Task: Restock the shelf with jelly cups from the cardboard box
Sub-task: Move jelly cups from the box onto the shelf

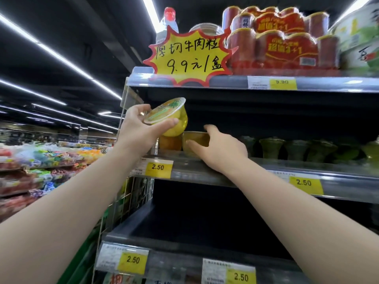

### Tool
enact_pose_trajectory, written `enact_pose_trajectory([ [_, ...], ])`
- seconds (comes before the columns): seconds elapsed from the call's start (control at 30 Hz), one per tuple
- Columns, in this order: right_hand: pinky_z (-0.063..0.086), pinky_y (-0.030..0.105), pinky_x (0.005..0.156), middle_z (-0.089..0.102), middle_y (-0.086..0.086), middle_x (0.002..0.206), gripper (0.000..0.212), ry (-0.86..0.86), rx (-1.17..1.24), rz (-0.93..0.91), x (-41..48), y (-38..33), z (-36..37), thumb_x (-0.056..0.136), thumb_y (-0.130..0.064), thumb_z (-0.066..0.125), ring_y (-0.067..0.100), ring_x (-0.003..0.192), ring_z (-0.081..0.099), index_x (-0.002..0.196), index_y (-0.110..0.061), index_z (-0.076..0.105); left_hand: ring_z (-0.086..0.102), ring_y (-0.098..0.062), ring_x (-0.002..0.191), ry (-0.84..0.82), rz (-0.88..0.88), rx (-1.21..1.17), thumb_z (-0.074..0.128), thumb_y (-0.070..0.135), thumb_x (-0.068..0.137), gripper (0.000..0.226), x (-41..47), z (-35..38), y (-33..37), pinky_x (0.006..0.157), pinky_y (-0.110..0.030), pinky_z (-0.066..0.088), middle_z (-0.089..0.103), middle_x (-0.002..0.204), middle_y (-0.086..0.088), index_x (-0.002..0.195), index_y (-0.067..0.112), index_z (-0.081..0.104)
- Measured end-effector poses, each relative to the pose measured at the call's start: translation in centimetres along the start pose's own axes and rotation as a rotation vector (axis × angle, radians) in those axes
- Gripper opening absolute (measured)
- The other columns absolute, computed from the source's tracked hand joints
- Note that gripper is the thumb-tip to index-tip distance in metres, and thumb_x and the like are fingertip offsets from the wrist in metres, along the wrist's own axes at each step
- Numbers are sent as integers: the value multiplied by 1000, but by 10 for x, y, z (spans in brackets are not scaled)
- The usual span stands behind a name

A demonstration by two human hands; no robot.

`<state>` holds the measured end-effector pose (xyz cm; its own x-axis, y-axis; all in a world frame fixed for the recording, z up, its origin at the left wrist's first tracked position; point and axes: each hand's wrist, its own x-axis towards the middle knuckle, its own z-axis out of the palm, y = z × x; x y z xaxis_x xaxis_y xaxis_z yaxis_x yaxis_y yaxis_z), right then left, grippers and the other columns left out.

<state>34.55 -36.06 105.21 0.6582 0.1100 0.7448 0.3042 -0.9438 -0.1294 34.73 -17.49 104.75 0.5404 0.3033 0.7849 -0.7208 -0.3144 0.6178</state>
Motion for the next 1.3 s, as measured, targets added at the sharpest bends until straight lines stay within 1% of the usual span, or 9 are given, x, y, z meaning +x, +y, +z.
enact_pose_trajectory([
  [0.17, 40, 25, 95, 57, -3, 127, 51, 337, 577, -97, -9, 11, -5, 89, -43, 62, 12, 122, 48, 133, -20, 51, 60, -8, 102, -81, 13, -95, 88, 59, 44, 94, -5, 4, 16, 88, -30, 53, 56, 114, 7, 123, 32, 44],
  [0.27, 46, 22, 96, 59, -10, 122, 58, 218, 885, -117, -9, 9, -13, 81, -47, 70, 2, 115, 54, 132, -23, 53, 60, -8, 100, -146, 44, -76, 80, 57, 48, 95, -6, 10, 28, 81, -23, 51, 57, 108, 8, 130, 29, 43],
  [0.4, 54, 23, 88, 68, -9, 111, 49, 104, 982, -147, 1, 10, -21, 77, -38, 77, 3, 103, 63, 121, -21, 62, 58, -12, 108, -190, 52, -52, 79, 67, 46, 100, 1, 21, 35, 94, -37, 51, 56, 110, 9, 131, 29, 43],
  [0.57, 49, 14, 79, 62, -13, 106, 57, 183, 822, -63, 16, 11, -16, 73, -39, 81, 0, 94, 59, 121, -18, 59, 58, -16, 115, -285, 36, -86, 77, 70, 50, 105, 12, 26, 23, 99, -41, 49, 58, 126, 1, 136, 21, 41],
  [0.67, 51, 26, 87, 62, -7, 111, 62, 191, 818, 70, 30, 11, -5, 73, -42, 80, 10, 104, 59, 124, -15, 58, 59, -9, 109, -166, 123, 3, 69, 43, 83, 53, 15, 29, 1, 96, -31, 48, 61, 115, 5, 126, 17, 50],
  [0.77, 52, 30, 86, 63, 0, 116, 66, 140, 781, 118, 40, 11, 3, 73, -45, 79, 15, 105, 59, 127, -12, 57, 58, 2, 88, -141, 235, 102, 62, 17, 90, 13, 17, 30, -11, 78, -14, 43, 63, 94, 12, 100, 26, 60],
  [1.0, 52, 36, 90, 62, 2, 116, 67, 87, 726, 167, 38, 8, 3, 77, -47, 74, 21, 109, 59, 129, -10, 55, 52, 6, 56, -195, 380, 236, 56, 7, 88, 20, 7, 27, -11, 52, -5, 37, 58, 70, 16, 88, 21, 71],
  [1.17, 43, 30, 94, 58, 1, 127, 45, 221, 347, -48, 5, 8, -13, 95, -36, 53, 16, 114, 54, 134, -13, 52, 60, -5, 92, -143, 554, 356, 54, 16, 85, 24, 1, 26, -12, 83, -15, 44, 66, 92, 12, 97, 20, 75],
  [1.3, 45, 35, 96, 59, 1, 127, 37, 237, 54, -318, -19, 4, -3, 98, -25, 42, 20, 114, 54, 129, -16, 59, 65, -18, 89, -127, 700, 456, 52, 15, 79, 31, -7, 27, -14, 82, -29, 53, 71, 98, -1, 99, 11, 75],
])
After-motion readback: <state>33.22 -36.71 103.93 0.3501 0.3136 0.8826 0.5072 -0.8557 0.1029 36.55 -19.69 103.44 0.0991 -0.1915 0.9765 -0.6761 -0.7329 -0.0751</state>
